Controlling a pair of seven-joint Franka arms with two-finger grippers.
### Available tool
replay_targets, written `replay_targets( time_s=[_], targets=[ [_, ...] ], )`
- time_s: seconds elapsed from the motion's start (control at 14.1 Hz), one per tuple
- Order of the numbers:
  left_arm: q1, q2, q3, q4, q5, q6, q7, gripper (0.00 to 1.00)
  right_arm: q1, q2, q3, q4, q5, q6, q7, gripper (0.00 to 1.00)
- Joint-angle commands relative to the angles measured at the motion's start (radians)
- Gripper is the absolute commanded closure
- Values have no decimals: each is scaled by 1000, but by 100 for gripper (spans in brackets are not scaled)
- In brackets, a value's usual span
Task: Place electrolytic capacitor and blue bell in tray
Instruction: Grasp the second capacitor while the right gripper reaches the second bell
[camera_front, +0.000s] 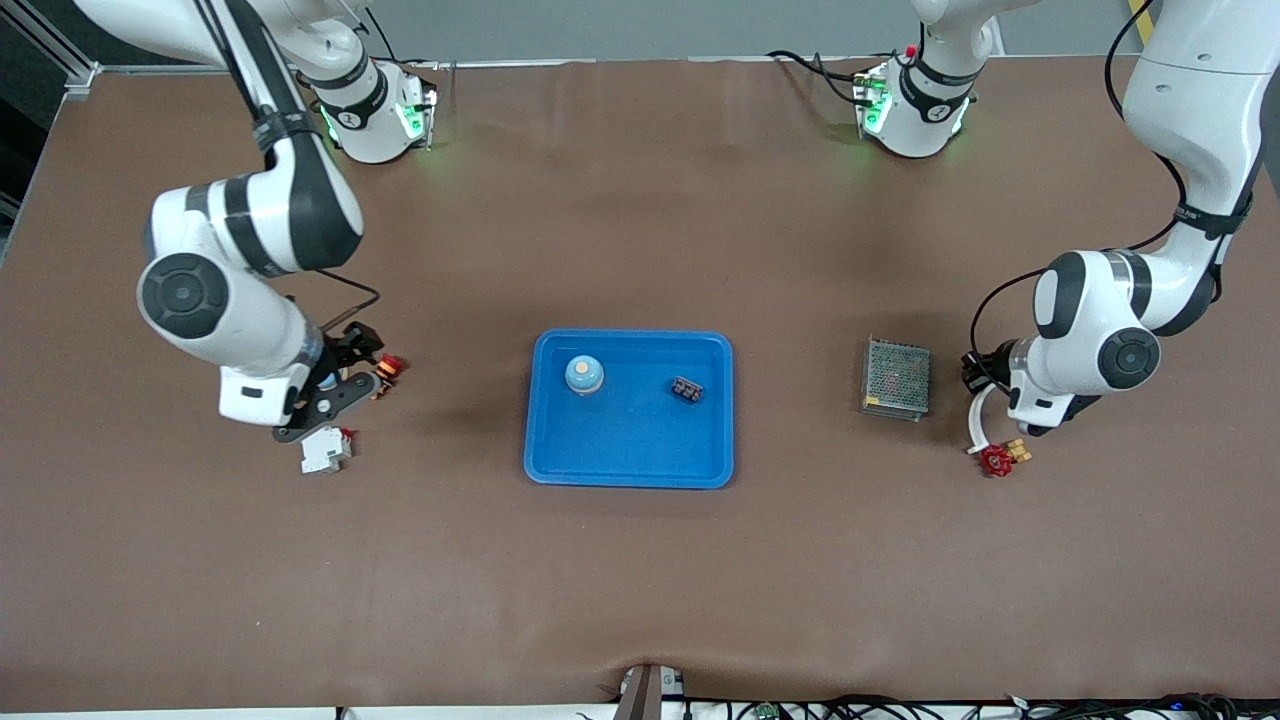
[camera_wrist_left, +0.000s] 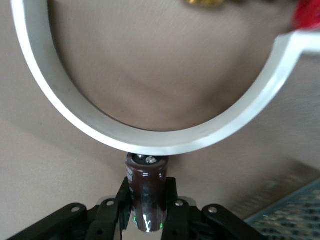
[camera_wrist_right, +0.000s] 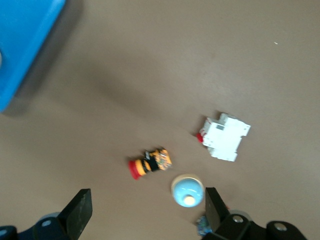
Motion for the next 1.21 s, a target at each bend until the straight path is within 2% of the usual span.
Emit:
replay_targets(
  time_s=[0.0,0.35,0.78,1.13],
  targets=[
    [0,-40,-40,41,18,-36,-30,100,-73,-39,22,-76,-21,44,-140,0],
    [-7,-38,-126,173,18,-161,-93,100,-168,-59,22,-259,-20,277,-308,0],
    [-137,-37,-138,309,4,-280,-240,100,-226,-48,24,-452,-17,572,-415,0],
    [-265,18,-138,447,-52,-297,-431,100,-225,-45,24,-522,-17,613,-417,0]
  ],
)
